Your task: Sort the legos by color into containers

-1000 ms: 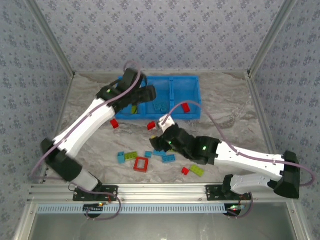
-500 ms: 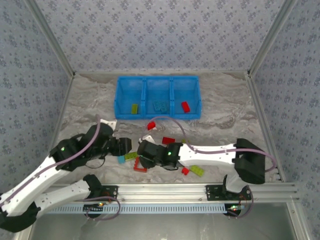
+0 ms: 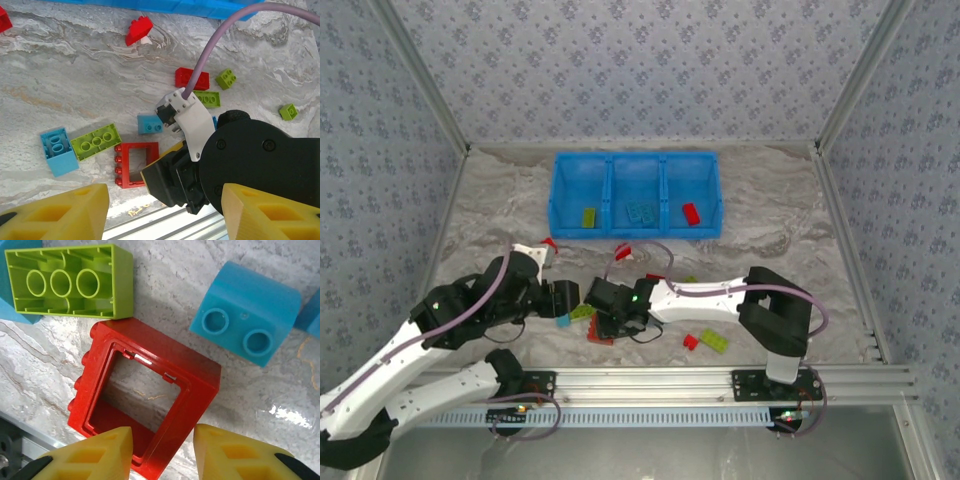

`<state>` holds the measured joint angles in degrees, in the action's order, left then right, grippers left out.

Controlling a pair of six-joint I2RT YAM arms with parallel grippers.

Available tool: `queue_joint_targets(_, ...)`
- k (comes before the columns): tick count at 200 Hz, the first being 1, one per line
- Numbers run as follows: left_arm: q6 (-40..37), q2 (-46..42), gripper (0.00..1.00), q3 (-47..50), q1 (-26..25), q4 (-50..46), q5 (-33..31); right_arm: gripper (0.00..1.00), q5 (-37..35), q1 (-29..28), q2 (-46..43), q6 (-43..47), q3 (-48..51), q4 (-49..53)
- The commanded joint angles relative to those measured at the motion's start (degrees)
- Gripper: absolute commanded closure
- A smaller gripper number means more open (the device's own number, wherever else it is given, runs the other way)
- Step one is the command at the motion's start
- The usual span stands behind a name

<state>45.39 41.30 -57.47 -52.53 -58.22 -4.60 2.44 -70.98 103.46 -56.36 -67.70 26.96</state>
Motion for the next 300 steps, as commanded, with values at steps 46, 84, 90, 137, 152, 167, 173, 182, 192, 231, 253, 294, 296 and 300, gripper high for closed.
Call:
queue_joint_targets(46, -4.89, 0.09, 0.39, 0.0, -0.76, 2.24, 8.57, 0.73, 0.42, 2.48, 2.79, -5.93, -1.71, 0.95)
queue_joint_targets(84, -5.15, -1.19, 0.39, -1.41, -0.73, -3.65, 10.6, 0.73, -0.61, 3.13, 3.08, -7.05, -1.73, 1.08)
queue_joint_targets(90, -5.06, -1.68, 0.39, -1.41, -0.75, -4.11, 11.14, 0.75, -0.73, 3.13, 3.13, -7.1, -1.73, 1.05)
queue_joint_targets(137, -4.69, -4.3, 0.39, -0.71, -0.75, -4.8, 15.32, 0.94, -4.45, 2.48, 0.54, -6.38, -2.71, 2.89)
queue_joint_targets(152, -4.83, -3.97, 0.39, -1.04, -0.74, -3.89, 17.72, 0.95, -7.5, 1.59, -1.74, -5.23, -4.04, 5.56)
queue_joint_targets(167, -4.74, -3.5, 0.39, -1.67, -0.73, -1.98, 19.9, 0.96, -11.1, 0.88, -4.77, -4.25, -4.92, 9.17)
queue_joint_targets(173, -4.66, -3.21, 0.39, -2.15, -0.74, -1.3, 20.51, 0.97, -12.6, 0.75, -6.13, -4.08, -5.06, 10.63)
queue_joint_targets(182, -4.66, -2.69, 0.39, -3.23, -0.72, -0.2, 20.62, 0.97, -14.43, 0.96, -8.25, -3.95, -5.09, 12.44)
queue_joint_targets(192, -4.78, -1.96, 0.39, -5.04, -0.73, 0.67, 19.6, 0.97, -16.5, 1.4, -10.97, -3.41, -4.91, 14.31)
queue_joint_targets(231, -6.28, 7.57, 0.39, -12.79, -0.73, 5.98, 15.84, 0.98, -24.5, 6.37, -20.04, 0.92, -5.85, 22.78)
queue_joint_targets(253, -8.5, 17.38, 0.39, -19.41, -1.02, 8.48, 13.36, 0.98, -26.38, 12.92, -23.14, 6.59, -6.3, 25.08)
queue_joint_targets(294, -11.04, 33.66, 0.39, -32.98, -1.61, 12.06, 6.42, 0.97, -27.07, 28.16, -21.35, 17.97, -10.14, 22.98)
queue_joint_targets(296, -10.96, 34.35, 0.39, -33.43, -1.67, 12.25, 5.98, 0.98, -26.92, 28.92, -21.06, 18.55, -10.4, 22.61)
queue_joint_targets(300, -10.74, 35.47, 0.39, -34.16, -1.69, 12.68, 5.14, 0.98, -26.6, 30.48, -20.39, 19.65, -10.9, 21.57)
